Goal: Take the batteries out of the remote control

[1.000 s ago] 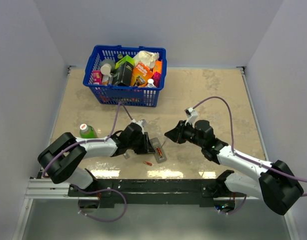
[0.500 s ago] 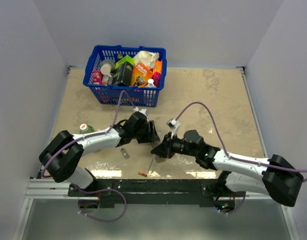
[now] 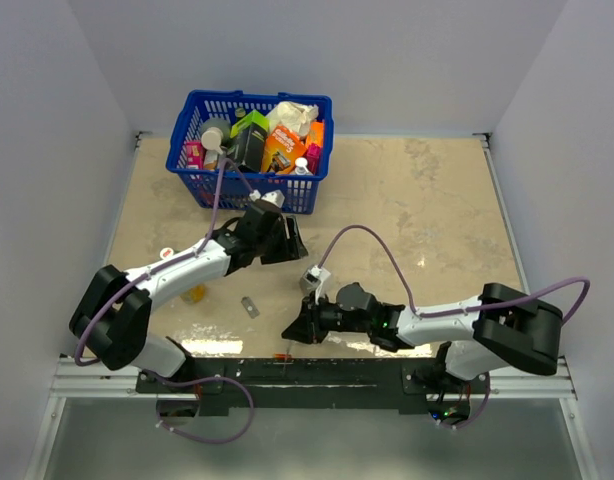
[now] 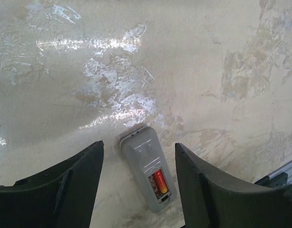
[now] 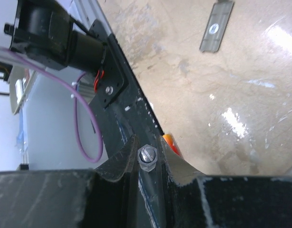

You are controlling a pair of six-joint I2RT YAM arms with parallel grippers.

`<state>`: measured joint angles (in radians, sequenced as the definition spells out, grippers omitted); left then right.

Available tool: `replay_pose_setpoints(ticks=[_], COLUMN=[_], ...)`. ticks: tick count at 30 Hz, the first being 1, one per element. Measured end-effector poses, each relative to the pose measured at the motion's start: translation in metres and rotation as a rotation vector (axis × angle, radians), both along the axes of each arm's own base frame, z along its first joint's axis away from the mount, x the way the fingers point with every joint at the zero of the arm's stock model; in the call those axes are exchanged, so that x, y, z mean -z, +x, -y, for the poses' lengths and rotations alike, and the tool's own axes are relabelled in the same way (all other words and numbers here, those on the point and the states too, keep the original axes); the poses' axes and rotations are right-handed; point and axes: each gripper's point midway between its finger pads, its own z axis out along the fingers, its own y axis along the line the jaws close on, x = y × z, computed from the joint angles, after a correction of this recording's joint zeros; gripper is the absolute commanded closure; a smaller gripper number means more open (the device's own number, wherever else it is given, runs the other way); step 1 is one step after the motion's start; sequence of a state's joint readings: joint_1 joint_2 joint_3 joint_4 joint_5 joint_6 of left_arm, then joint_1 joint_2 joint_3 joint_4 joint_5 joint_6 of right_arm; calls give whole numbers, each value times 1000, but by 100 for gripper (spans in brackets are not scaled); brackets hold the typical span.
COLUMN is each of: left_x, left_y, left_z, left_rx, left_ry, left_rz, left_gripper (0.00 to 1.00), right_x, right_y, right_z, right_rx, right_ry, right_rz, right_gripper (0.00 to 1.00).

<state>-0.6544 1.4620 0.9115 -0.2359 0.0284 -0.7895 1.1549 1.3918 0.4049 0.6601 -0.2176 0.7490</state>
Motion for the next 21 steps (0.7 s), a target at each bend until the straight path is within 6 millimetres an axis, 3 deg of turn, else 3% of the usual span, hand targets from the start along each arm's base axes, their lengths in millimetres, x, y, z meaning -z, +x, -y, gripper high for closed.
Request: replay_pose_setpoints(ticks=[11,16,21], left_x=[1,9,16], left_y=[-4,-12,-18], left_z=[-3,-9,-14], left_rx=[7,8,13], left_ry=[9,21,31], left_rz=[-4,-18,-24], left_gripper=[35,35,36], right_x=[-6,-17,-16], right_y=[22,32,36], right_z=[3,6,9], right_rx=[113,152,172], right_ry=[-5,-9,-26], right_rz=[69,122,139], right_gripper=[100,100,100])
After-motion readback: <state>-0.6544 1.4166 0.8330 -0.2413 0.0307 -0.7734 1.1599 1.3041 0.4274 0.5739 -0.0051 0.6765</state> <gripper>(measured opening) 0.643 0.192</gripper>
